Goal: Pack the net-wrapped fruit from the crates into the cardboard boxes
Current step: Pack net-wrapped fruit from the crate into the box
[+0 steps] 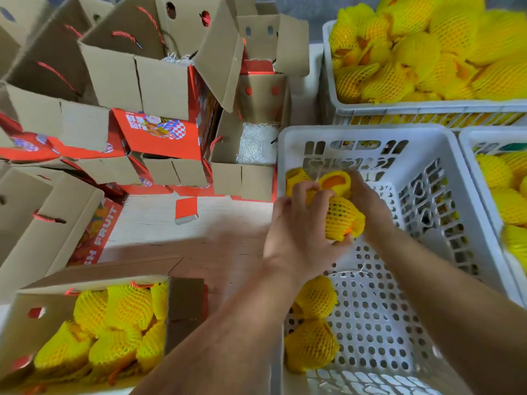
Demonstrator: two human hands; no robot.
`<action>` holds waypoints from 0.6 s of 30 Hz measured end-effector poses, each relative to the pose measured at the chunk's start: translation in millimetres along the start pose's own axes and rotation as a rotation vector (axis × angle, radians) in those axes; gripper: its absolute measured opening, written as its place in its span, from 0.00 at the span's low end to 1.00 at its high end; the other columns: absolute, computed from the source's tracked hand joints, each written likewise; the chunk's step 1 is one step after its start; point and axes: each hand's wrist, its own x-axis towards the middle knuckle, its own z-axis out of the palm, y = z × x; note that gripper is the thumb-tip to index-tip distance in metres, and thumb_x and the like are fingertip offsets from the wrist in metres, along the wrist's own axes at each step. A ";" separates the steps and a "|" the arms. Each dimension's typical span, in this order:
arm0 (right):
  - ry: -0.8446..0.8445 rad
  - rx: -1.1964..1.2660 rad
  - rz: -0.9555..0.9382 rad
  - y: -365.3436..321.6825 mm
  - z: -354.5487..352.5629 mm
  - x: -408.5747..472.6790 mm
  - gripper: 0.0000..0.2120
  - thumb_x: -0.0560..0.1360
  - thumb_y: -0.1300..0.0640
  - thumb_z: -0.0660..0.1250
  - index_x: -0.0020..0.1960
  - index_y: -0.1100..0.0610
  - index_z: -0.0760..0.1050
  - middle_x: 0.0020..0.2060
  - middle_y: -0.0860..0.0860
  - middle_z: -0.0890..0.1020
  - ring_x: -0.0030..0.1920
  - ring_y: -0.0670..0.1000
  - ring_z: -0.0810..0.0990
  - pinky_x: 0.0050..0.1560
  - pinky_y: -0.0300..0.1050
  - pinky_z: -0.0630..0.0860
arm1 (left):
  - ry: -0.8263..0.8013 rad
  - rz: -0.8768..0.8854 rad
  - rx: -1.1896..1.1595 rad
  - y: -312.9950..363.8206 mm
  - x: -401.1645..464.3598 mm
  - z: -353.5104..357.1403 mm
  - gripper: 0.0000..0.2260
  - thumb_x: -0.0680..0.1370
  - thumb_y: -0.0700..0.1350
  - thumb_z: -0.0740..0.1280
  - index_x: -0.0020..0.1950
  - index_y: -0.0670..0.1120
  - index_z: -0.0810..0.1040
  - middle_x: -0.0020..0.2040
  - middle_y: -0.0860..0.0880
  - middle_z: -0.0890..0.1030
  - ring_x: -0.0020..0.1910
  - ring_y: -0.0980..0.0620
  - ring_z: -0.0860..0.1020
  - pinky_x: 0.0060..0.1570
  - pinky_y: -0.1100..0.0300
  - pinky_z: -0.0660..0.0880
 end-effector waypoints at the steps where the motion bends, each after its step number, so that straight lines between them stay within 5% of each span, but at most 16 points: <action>1: 0.012 -0.043 -0.059 -5.1 -6.1 -12.9 0.32 0.66 0.36 0.63 0.68 0.41 0.62 0.47 0.47 0.81 0.47 0.56 0.81 0.45 0.54 0.77 | 0.006 0.000 -0.044 0.2 -0.2 -3.0 0.32 0.70 0.64 0.72 0.69 0.53 0.70 0.69 0.49 0.66 0.67 0.49 0.69 0.67 0.49 0.69; 4: 0.075 -0.103 -0.176 -29.1 -22.7 -53.1 0.29 0.71 0.41 0.70 0.68 0.40 0.62 0.55 0.49 0.82 0.53 0.58 0.82 0.49 0.60 0.80 | 0.075 -0.035 -0.277 1.7 -6.9 -16.7 0.33 0.69 0.58 0.78 0.70 0.49 0.74 0.69 0.46 0.66 0.69 0.47 0.69 0.66 0.47 0.72; 7: 0.203 -0.058 -0.199 -50.3 -25.9 -96.2 0.30 0.70 0.35 0.69 0.68 0.38 0.61 0.51 0.44 0.80 0.47 0.50 0.79 0.45 0.52 0.77 | 0.214 -0.113 -0.631 -3.3 -38.2 -38.0 0.33 0.68 0.52 0.79 0.71 0.47 0.73 0.68 0.42 0.66 0.70 0.47 0.68 0.68 0.54 0.71; 11: 0.442 0.150 -0.242 -81.8 6.7 -171.2 0.30 0.71 0.38 0.72 0.69 0.32 0.64 0.53 0.30 0.77 0.48 0.31 0.76 0.43 0.39 0.71 | 0.395 -0.070 -0.771 -43.7 -119.6 -83.7 0.35 0.68 0.49 0.79 0.71 0.49 0.68 0.68 0.59 0.68 0.66 0.62 0.71 0.61 0.70 0.71; 14: 0.468 0.246 -0.256 -123.6 59.0 -209.8 0.28 0.70 0.42 0.74 0.67 0.36 0.68 0.56 0.31 0.78 0.53 0.31 0.78 0.47 0.43 0.79 | 0.250 -0.185 -0.984 -95.2 -184.4 -122.9 0.32 0.69 0.48 0.78 0.68 0.55 0.66 0.59 0.52 0.77 0.54 0.52 0.80 0.55 0.56 0.78; 18: 0.288 0.301 -0.409 -199.7 148.2 -241.4 0.30 0.71 0.42 0.75 0.70 0.42 0.69 0.59 0.35 0.79 0.59 0.36 0.78 0.55 0.31 0.73 | 0.140 -0.088 -0.646 -215.3 -258.6 -195.9 0.28 0.70 0.50 0.75 0.68 0.54 0.70 0.65 0.51 0.74 0.66 0.50 0.73 0.65 0.55 0.71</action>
